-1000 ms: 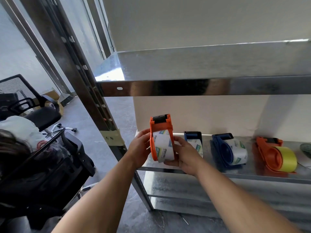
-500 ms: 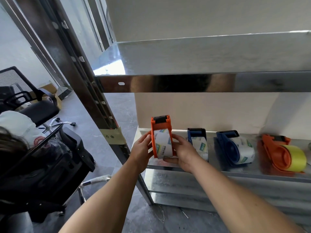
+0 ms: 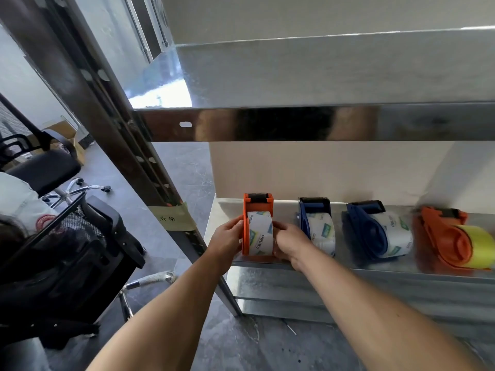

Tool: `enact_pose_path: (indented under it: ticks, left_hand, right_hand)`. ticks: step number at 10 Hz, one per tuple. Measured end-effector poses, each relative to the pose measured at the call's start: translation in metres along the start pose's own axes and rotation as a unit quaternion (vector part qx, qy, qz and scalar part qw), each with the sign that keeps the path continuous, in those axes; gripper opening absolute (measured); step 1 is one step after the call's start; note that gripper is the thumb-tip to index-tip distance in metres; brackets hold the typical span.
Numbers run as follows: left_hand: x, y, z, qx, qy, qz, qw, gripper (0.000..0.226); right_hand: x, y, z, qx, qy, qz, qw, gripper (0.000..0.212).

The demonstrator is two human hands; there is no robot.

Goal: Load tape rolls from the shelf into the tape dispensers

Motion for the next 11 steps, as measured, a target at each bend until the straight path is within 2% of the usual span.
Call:
enact_pose_path:
  ticks: [3,6,8,10,11]
  left_hand:
    - [0.007,0.012,-0.001,0.000,0.047,-0.035,0.998,0.022]
    - [0.010,0.022,0.000,0.000,0.028,-0.071,0.997,0.034]
    - [0.010,0.022,-0.002,-0.034,0.000,-0.079,0.996,0.039]
    - [0.003,0.013,-0.002,-0.042,0.018,-0.063,0.997,0.039]
    - [-0.006,0.004,-0.004,-0.068,0.063,-0.023,0.995,0.040]
  right_hand:
    - [-0.013,0.018,0.005,-0.021,0.008,0.032,0.999,0.031]
    - [-0.015,0.023,0.002,-0.063,-0.002,0.063,0.996,0.018]
    - [-0.015,0.026,0.003,-0.054,0.014,0.078,0.995,0.024]
    - [-0.007,0.009,0.003,-0.032,0.049,0.041,0.997,0.023]
    - [0.000,0.000,0.002,-0.050,0.027,0.002,0.998,0.031]
Point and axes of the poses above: each hand's wrist, its own y-axis towards the middle knuckle, its own z-axis out of the palm, x = y × z, the point moved 6 cm from there along y, towards the middle knuckle
